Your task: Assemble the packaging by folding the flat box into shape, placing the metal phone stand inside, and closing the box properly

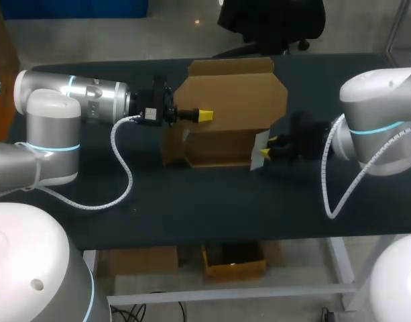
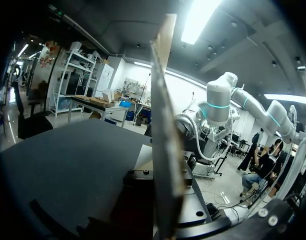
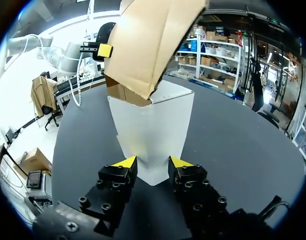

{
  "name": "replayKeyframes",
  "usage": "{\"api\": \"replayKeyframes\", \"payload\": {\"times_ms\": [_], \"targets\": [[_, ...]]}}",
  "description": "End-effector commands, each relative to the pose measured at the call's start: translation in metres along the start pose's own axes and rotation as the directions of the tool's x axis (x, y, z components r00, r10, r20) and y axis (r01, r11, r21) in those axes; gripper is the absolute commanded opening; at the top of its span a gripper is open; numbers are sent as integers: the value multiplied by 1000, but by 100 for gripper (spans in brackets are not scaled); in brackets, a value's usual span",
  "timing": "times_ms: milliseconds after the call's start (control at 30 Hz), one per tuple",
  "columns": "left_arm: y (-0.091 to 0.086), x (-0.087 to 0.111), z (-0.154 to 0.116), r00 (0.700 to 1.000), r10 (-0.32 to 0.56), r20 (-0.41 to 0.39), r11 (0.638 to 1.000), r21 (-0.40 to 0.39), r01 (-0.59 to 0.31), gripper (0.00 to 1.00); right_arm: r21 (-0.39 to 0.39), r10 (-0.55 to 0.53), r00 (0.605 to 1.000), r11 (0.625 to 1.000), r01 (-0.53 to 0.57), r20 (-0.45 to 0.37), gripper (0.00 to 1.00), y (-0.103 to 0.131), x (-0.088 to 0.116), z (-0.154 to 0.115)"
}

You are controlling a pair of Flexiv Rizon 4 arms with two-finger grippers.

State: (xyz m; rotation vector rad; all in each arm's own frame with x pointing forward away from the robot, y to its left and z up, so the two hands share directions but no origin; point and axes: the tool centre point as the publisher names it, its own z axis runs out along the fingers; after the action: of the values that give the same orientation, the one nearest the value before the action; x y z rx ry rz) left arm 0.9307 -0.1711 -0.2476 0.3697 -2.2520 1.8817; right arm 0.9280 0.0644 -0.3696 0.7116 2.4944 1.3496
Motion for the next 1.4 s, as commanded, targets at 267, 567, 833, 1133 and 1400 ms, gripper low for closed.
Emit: {"api": "replayKeyframes", "payload": {"times_ms": [267,567,833,1133,1400], "targets": [[4,-2,3,1000,1,-2,1000,2,-1,0,26,31,997,999,-33,76,39,5,8,12],[4,-2,3,1000,1,-2,1000,2,-1,0,38,56,989,997,-62,137,38,8,7,17],[4,-2,3,1000,1,-2,1000,2,-1,0,29,78,983,996,-84,168,37,10,6,20],[4,-2,3,1000,1,-2,1000,2,-1,0,25,103,972,993,-111,209,36,13,7,23],[4,-2,3,1000,1,-2,1000,2,-1,0,9,138,957,989,-145,254,36,14,7,27]]}}
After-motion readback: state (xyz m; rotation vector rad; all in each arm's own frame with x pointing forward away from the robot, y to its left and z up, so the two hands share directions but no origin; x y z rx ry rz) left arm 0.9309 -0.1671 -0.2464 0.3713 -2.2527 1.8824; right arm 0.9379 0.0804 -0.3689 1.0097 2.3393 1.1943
